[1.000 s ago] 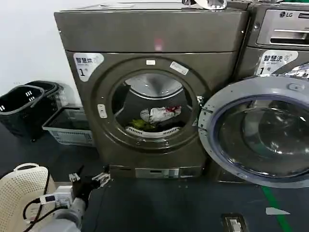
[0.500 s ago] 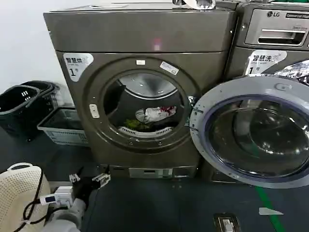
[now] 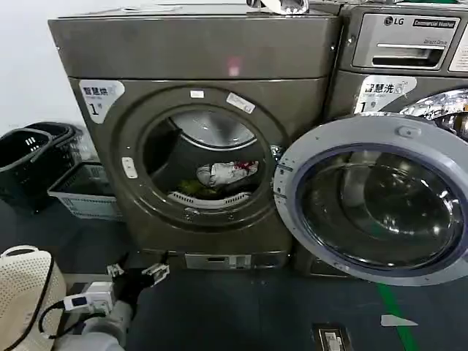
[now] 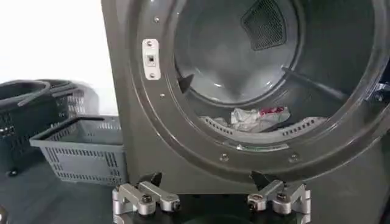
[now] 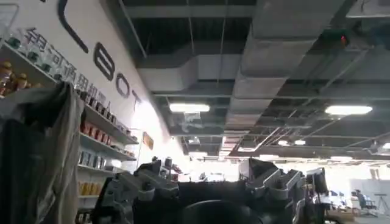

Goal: Grasp the clothes from the dryer.

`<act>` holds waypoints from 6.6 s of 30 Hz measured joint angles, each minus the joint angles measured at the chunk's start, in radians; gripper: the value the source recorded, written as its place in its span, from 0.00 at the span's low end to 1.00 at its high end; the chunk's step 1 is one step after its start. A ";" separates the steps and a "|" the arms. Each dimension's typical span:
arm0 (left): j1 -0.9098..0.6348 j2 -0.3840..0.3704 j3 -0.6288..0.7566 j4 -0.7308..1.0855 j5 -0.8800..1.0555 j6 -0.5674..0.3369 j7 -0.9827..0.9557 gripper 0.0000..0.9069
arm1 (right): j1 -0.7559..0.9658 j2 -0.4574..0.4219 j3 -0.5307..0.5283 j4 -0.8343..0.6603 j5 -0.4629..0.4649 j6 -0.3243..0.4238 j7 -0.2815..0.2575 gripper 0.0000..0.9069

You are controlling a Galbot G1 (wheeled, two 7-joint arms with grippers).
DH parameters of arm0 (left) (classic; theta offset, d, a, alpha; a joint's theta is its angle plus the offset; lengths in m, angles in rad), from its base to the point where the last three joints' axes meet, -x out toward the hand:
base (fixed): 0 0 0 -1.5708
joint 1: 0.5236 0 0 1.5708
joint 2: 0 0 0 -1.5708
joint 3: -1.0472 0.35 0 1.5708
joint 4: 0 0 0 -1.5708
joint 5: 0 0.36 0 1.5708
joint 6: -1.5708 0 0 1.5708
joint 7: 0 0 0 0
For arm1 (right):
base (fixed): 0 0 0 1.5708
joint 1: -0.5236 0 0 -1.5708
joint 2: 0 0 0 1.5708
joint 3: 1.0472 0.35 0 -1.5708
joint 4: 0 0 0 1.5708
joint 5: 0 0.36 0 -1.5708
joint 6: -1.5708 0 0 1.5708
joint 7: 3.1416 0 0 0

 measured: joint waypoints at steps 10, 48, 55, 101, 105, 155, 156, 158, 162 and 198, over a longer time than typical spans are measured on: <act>-0.006 0.000 0.006 0.000 -0.004 0.000 0.006 1.00 | 0.001 -0.002 0.006 -0.010 0.010 0.028 0.026 1.00; -0.006 -0.001 0.026 0.008 -0.004 0.000 0.018 1.00 | 0.001 0.001 0.018 -0.027 0.038 0.062 0.088 1.00; -0.008 -0.001 0.027 0.013 -0.004 0.000 0.017 1.00 | 0.002 0.001 0.017 -0.027 0.038 0.062 0.091 1.00; -0.020 -0.004 0.045 0.028 -0.018 0.000 0.010 1.00 | 0.011 -0.002 0.004 -0.030 0.035 0.062 0.095 1.00; -0.024 -0.005 0.045 0.032 -0.015 0.000 0.014 1.00 | 0.012 0.000 0.005 -0.029 0.035 0.062 0.095 1.00; -0.027 -0.006 0.055 0.050 0.000 0.000 0.023 1.00 | 0.018 0.011 -0.011 -0.028 0.027 0.073 0.092 1.00; -0.029 -0.006 0.055 0.052 0.002 0.000 0.025 1.00 | 0.018 0.011 -0.011 -0.028 0.027 0.074 0.091 1.00; -0.035 -0.006 0.055 0.056 0.010 0.000 0.030 1.00 | 0.019 0.012 -0.013 -0.028 0.027 0.077 0.091 1.00; -0.059 -0.011 0.055 0.077 0.033 0.000 0.032 1.00 | 0.022 0.013 -0.019 -0.024 0.027 0.082 0.091 1.00; -0.558 -0.008 0.028 0.504 1.317 -0.367 0.933 1.00 | 0.024 -0.011 -0.043 -0.010 0.022 0.084 0.083 1.00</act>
